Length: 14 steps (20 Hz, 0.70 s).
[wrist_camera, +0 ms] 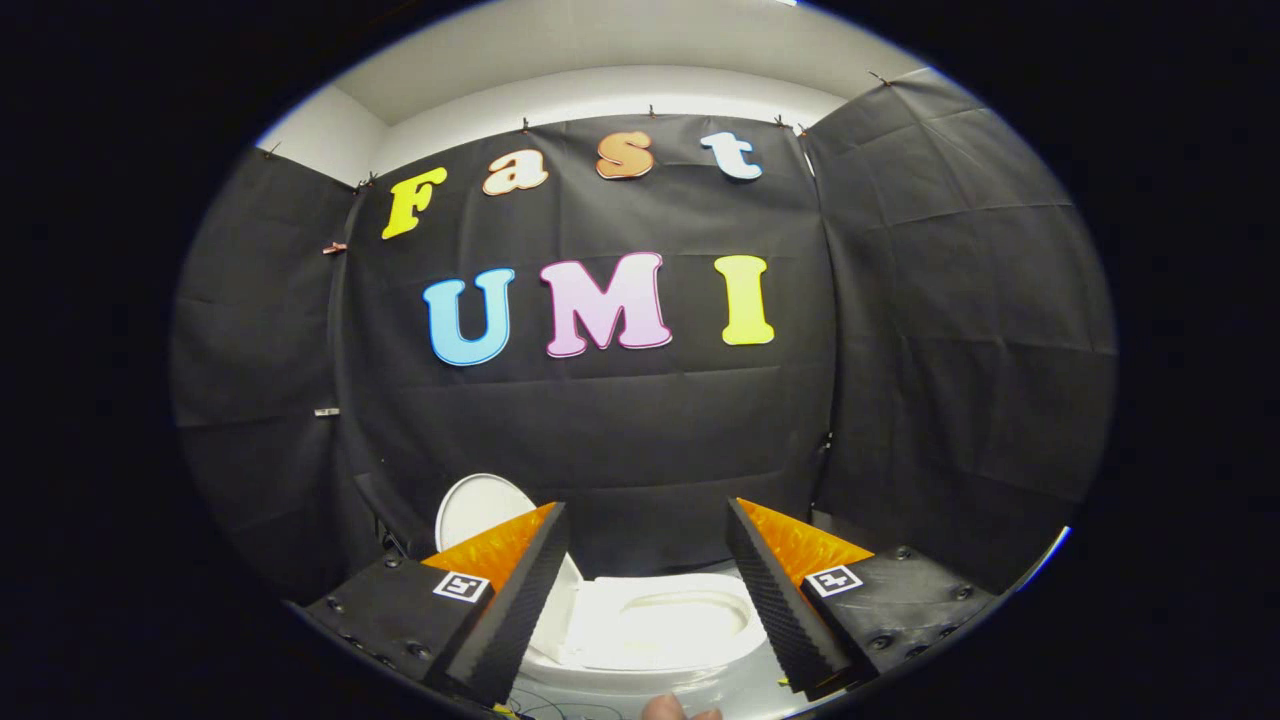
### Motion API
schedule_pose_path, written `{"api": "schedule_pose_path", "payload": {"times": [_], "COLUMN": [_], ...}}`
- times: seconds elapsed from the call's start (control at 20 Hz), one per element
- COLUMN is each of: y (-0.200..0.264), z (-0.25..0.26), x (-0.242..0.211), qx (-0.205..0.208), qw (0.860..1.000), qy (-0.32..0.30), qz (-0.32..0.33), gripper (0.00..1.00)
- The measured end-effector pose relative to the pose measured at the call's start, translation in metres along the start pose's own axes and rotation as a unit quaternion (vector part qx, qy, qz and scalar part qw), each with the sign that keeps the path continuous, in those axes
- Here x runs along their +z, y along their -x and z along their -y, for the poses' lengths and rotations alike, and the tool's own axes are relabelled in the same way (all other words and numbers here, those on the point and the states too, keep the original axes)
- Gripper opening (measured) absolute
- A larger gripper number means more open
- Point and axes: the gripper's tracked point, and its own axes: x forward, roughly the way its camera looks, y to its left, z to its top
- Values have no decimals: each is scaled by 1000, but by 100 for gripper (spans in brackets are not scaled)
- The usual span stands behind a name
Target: Open the toilet lid.
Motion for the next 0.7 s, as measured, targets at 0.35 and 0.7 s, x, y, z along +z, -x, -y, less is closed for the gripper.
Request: {"api": "schedule_pose_path", "payload": {"times": [0.35,0.7], "y": [26,40], "z": [46,54], "x": [-8,-13], "qx": [-15,-3], "qw": [999,999], "qy": [32,28], "qz": [22,26], "gripper": [99,99]}}
